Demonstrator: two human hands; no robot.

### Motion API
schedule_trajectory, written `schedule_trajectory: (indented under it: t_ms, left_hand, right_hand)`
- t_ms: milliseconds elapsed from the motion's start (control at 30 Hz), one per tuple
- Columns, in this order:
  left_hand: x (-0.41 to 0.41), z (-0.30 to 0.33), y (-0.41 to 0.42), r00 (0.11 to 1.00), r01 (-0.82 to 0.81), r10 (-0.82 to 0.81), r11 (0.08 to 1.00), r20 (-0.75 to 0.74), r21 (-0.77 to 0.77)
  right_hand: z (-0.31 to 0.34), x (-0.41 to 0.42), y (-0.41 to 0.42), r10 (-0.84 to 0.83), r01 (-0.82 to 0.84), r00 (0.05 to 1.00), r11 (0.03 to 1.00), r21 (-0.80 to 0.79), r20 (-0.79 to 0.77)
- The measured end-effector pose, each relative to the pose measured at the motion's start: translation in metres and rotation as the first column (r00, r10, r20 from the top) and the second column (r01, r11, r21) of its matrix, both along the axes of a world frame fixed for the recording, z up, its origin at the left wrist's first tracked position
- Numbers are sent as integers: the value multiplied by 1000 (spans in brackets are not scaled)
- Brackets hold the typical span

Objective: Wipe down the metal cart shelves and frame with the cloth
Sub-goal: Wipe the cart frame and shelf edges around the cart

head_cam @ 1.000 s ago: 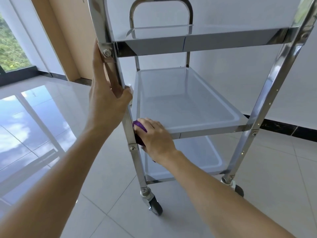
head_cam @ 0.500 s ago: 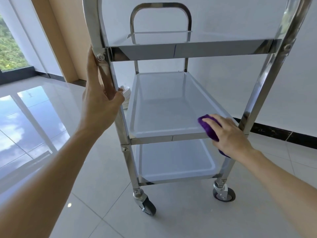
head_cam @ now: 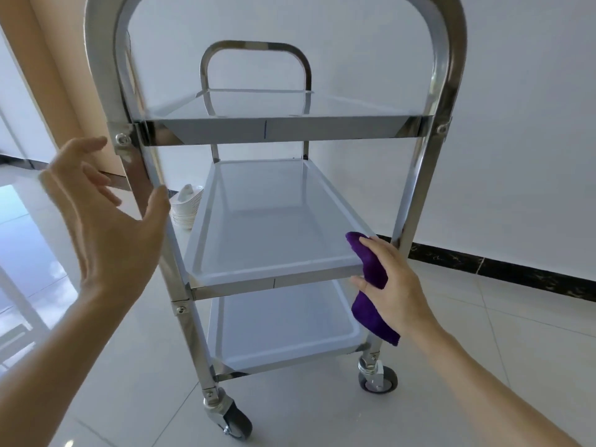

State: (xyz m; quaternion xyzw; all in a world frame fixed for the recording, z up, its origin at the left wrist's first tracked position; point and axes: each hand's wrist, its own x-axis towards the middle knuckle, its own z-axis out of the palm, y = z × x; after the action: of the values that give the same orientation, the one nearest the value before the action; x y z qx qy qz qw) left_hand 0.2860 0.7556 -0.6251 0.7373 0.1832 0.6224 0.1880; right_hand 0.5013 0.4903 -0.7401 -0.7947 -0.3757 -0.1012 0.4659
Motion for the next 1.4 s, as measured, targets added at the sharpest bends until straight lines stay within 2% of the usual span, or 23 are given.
schedule_trajectory:
  t_ms: [100,167,267,400,500,633,733,933,1233,1400]
  left_hand:
    - [7,14,-28,997,68,-63,991,-42,118]
    - [18,18,-52,984,134,-103,965,-145,225]
    - [43,28,-83,944,193,-73,912,-321,361]
    - [75,62,-106,875,263,3,836,-484,481]
    - [98,87,-114,823,278,97,791,-560,545]
    - [121,101,-111,747,220,222,807,-627,548]
    - [128,93,-108,696,179,295,812,-655,556]
    - [127,83,-104,733,156,260,835,-629,528]
    - [127,77,-99,761,162,212,853,-613,496]
    - [128,74,-98,774,153,223,842,-593,517]
  right_hand:
    - [15,-11,-12,-51,44,998,986,158,35]
    - [29,-14,-19,-75,47,991,969,243,109]
    - [55,-9,-28,-124,49,974,931,361,189]
    - [103,7,-32,-206,97,965,856,508,164]
    - [151,24,-25,-173,88,981,796,599,86]
    - [200,43,-8,-189,148,981,850,505,32]
    - [197,48,5,-203,173,979,872,457,18]
    - [163,54,13,-242,258,966,832,492,-97]
    - [32,40,9,-249,329,928,896,298,-276]
    - [70,47,12,-243,317,942,871,376,-231]
